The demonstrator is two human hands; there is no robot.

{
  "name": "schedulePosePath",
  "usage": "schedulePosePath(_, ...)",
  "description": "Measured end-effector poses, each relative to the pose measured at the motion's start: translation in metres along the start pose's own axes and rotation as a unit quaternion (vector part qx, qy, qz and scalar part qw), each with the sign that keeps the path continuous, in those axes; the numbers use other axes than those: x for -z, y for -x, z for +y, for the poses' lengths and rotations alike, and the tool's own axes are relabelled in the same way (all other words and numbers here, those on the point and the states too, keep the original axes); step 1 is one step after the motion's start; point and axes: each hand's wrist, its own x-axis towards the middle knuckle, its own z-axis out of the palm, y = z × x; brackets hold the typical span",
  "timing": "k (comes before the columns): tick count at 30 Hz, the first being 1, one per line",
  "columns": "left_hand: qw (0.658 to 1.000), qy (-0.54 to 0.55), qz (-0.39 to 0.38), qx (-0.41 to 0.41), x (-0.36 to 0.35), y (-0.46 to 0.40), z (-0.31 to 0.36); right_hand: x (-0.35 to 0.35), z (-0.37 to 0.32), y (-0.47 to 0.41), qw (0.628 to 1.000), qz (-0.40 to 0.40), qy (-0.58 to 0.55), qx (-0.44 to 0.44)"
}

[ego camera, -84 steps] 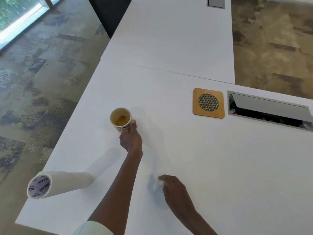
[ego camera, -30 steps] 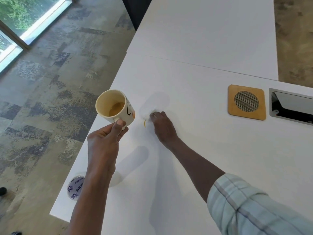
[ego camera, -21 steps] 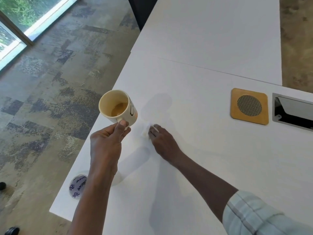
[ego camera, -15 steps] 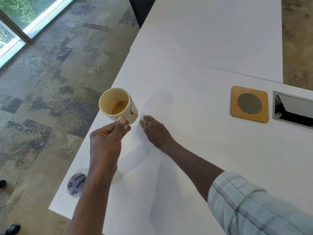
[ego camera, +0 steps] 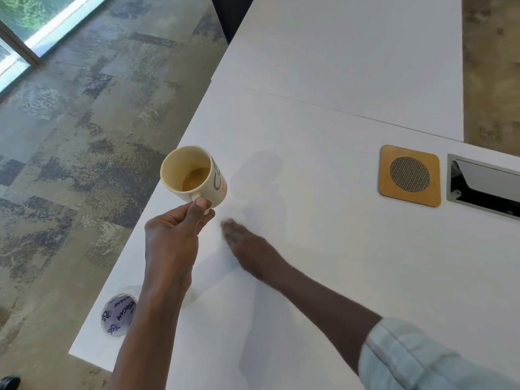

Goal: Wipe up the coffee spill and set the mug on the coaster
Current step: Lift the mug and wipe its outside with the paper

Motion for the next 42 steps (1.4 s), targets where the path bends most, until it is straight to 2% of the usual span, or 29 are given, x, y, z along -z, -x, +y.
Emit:
schedulePosePath(1,1.0,-0.003,-0.001,-0.001,0.0,0.0,0.0,0.001,-0.003,0.02,1.0,0.004,-0.013,0.021)
schedulePosePath(3,1.0,-0.004,-0.005,0.0,0.002,0.001,0.001,0.01,0.012,0.039,0.999,0.034,-0.008,0.0)
schedulePosePath(7,1.0,-0.015,-0.007,0.0,0.006,0.003,0.001,0.035,0.054,-0.004,0.989,0.032,-0.013,-0.146)
schedulePosePath(8,1.0,-0.015,-0.005,-0.001,0.006,0.003,0.001,0.035,0.051,-0.02,0.987,0.029,-0.014,-0.156)
schedulePosePath(9,1.0,-0.015,-0.003,-0.002,0.006,0.003,0.001,0.032,0.041,-0.031,0.988,0.016,-0.018,-0.15)
schedulePosePath(11,1.0,-0.013,-0.002,-0.005,0.004,0.004,0.002,0.015,0.013,-0.026,0.997,-0.01,-0.018,-0.071)
schedulePosePath(14,1.0,-0.015,-0.002,-0.007,0.003,0.005,0.005,0.005,-0.002,0.03,0.999,-0.01,-0.038,0.019)
schedulePosePath(15,1.0,-0.017,-0.005,-0.006,0.004,0.005,0.006,0.007,0.007,0.044,0.999,0.015,-0.046,0.011)
schedulePosePath(17,1.0,-0.016,-0.008,-0.005,0.007,0.005,0.008,0.014,0.039,0.05,0.996,0.047,-0.044,-0.059)
schedulePosePath(19,1.0,-0.017,-0.008,-0.007,0.01,0.005,0.008,0.027,0.065,0.027,0.988,0.052,-0.026,-0.143)
schedulePosePath(22,1.0,-0.026,-0.01,-0.007,0.01,0.007,0.006,0.036,0.067,-0.033,0.983,0.063,-0.021,-0.171)
schedulePosePath(25,0.999,-0.034,-0.014,-0.006,0.01,0.01,0.006,0.019,0.035,-0.057,0.992,0.037,-0.039,-0.116)
schedulePosePath(28,0.999,-0.04,-0.021,0.0,0.009,0.015,0.01,-0.001,0.0,-0.017,1.0,0.005,-0.02,-0.014)
schedulePosePath(30,0.998,-0.054,-0.022,0.004,0.007,0.02,0.012,0.0,0.002,0.025,0.999,0.022,0.001,0.046)
schedulePosePath(32,0.998,-0.065,-0.024,0.012,0.006,0.026,0.013,0.007,0.017,0.064,0.996,0.056,0.041,0.06)
schedulePosePath(33,0.997,-0.068,-0.028,0.018,0.005,0.029,0.014,0.011,0.027,0.079,0.996,0.071,0.042,0.033)
schedulePosePath(35,0.996,-0.073,-0.035,0.026,0.003,0.037,0.016,0.022,0.039,0.099,0.988,0.1,-0.033,-0.109)
schedulePosePath(36,0.996,-0.077,-0.039,0.026,0.002,0.042,0.017,0.031,0.042,0.102,0.966,0.12,-0.101,-0.205)
schedulePosePath(37,0.995,-0.083,-0.043,0.026,0.0,0.046,0.018,0.04,0.043,0.101,0.926,0.155,-0.175,-0.296)
schedulePosePath(39,0.994,-0.094,-0.049,0.025,-0.006,0.057,0.02,0.061,0.039,0.096,0.813,0.235,-0.337,-0.413)
schedulePosePath(40,0.993,-0.098,-0.053,0.023,-0.009,0.063,0.021,0.072,0.032,0.093,0.74,0.264,-0.448,-0.426)
schedulePosePath(41,0.993,-0.102,-0.059,0.019,-0.011,0.07,0.023,0.083,0.023,0.089,0.663,0.278,-0.561,-0.41)
schedulePosePath(42,0.992,-0.105,-0.066,0.015,-0.015,0.076,0.025,0.093,0.013,0.086,0.602,0.283,-0.64,-0.384)
